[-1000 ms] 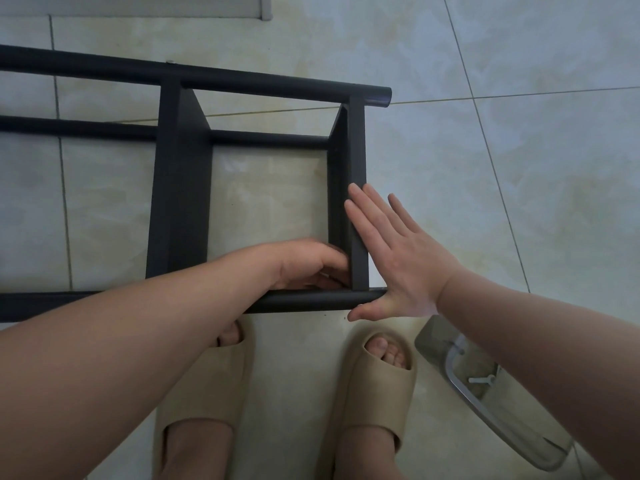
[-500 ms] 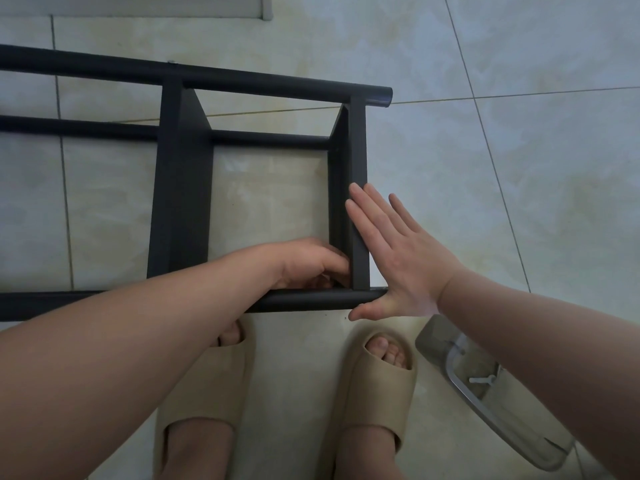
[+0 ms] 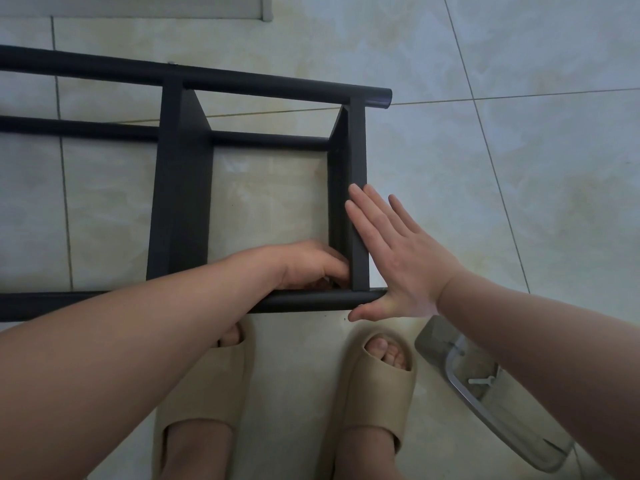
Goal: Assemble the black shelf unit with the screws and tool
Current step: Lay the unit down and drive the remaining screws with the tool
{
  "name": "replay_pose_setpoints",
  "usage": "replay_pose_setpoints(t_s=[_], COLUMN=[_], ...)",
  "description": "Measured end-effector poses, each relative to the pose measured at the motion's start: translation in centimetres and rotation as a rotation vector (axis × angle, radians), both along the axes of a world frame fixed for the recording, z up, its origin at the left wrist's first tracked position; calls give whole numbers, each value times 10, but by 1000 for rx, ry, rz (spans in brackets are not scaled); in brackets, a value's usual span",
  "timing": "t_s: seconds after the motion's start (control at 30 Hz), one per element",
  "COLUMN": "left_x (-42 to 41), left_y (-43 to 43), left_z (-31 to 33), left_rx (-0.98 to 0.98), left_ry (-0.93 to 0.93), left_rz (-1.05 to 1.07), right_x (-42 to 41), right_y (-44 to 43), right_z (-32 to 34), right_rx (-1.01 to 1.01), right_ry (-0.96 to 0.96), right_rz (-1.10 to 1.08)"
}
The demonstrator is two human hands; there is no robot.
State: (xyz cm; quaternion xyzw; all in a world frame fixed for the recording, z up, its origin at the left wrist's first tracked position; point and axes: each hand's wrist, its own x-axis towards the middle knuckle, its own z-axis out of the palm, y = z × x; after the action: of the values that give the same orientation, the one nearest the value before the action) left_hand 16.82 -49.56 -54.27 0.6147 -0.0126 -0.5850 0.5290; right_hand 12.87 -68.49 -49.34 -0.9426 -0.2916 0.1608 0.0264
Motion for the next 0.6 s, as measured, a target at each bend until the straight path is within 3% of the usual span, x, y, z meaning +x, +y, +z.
replay_pose_setpoints(t_s=[0.1,0.37,0.6], left_x=[-1,1,-1], left_y=[0,-1,0], left_z=[-1,-1,1], left_rx=[29,-41,42], left_ry=[-33,92,-51], left_rz=[-6,91,-21], right_x=[0,1,0], right_y=[0,1,1], right_z=[0,0,2], right_rx=[-7,2,-17], right_ry=[3,0,10], right_rz=[1,-1,-4])
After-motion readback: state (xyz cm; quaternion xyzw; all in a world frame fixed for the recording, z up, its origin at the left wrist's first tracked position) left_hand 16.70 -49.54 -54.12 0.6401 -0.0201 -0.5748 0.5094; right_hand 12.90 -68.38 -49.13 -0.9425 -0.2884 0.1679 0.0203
